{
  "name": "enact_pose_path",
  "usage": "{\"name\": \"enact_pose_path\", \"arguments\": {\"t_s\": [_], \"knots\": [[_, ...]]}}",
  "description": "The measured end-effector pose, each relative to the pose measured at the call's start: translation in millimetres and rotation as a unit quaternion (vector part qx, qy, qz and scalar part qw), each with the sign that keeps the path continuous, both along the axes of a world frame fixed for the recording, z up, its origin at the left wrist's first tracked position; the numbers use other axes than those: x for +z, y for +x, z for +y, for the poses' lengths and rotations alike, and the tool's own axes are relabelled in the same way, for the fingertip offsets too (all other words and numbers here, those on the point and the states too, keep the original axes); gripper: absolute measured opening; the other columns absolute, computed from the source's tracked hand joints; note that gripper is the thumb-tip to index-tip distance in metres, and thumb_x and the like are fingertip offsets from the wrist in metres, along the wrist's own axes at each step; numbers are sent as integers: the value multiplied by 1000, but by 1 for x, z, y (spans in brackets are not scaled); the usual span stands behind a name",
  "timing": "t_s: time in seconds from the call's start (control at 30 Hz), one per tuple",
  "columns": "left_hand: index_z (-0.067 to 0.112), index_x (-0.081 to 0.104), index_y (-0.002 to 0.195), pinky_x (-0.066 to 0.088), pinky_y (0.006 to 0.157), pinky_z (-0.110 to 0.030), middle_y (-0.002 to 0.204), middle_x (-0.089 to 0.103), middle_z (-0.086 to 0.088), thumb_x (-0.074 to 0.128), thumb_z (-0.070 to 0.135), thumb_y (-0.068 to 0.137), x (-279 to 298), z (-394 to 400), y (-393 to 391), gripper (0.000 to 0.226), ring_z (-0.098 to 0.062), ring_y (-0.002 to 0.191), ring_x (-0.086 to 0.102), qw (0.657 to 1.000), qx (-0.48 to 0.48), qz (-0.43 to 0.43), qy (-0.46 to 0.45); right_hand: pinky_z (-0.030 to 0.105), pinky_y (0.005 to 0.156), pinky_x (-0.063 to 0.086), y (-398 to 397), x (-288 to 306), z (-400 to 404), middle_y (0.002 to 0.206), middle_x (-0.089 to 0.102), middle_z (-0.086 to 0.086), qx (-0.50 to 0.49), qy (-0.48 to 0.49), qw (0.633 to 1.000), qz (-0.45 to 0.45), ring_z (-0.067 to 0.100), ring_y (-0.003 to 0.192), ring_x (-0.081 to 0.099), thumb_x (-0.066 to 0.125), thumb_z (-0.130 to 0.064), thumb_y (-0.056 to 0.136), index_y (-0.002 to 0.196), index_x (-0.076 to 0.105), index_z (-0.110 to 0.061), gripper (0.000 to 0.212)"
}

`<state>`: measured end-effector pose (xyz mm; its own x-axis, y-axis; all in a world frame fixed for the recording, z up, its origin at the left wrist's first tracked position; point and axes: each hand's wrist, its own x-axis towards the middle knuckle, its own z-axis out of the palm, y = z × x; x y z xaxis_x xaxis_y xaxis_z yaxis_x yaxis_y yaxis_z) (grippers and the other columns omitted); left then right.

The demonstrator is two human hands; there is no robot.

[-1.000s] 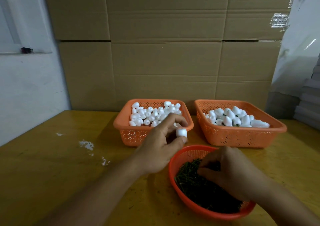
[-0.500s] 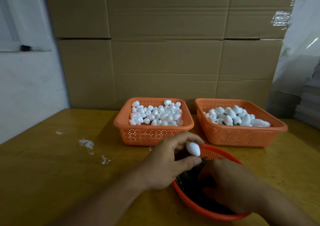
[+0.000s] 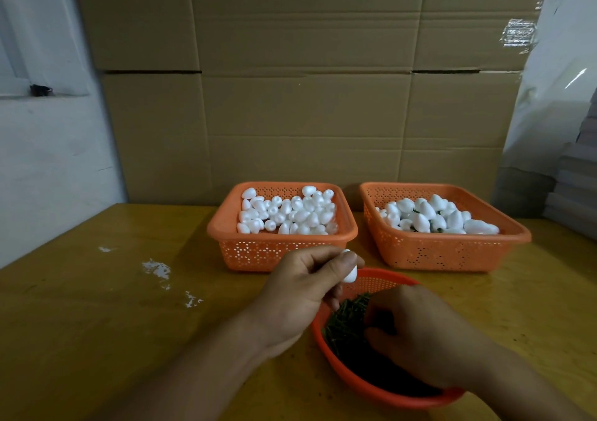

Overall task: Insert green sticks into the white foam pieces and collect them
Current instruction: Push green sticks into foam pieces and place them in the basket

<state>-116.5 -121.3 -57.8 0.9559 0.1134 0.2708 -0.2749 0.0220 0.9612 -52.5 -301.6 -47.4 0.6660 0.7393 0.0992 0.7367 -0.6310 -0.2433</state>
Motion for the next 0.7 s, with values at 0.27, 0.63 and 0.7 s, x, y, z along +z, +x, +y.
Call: {"name": "enact_pose_path", "arguments": {"t_s": [0.27,0.63,0.7], "knots": [[4,66,116,48,56,-27,76,61,-9,52,21,100,9,0,-1,28,-17,65,58,987,-7,46,-152,23,57,50,-6,6,0,73,71,-11,-5,181,983,5,5,65,64,73,-29,82,84,75,-29,2],[7,62,99,47,52,-25,75,63,-10,64,31,88,13,-1,-3,26,-16,60,58,975,6,110,-193,20,42,45,-9,7,5,66,72,4,-2,382,896,227,7,42,56,82,-8,80,76,74,-15,11],[7,62,99,47,51,-24,74,63,-9,63,31,91,13,-1,-3,25,-15,60,58,974,8,121,-193,21,42,44,-8,6,5,66,70,6,-2,411,878,245,8,44,55,81,-6,80,80,72,-12,11]]}}
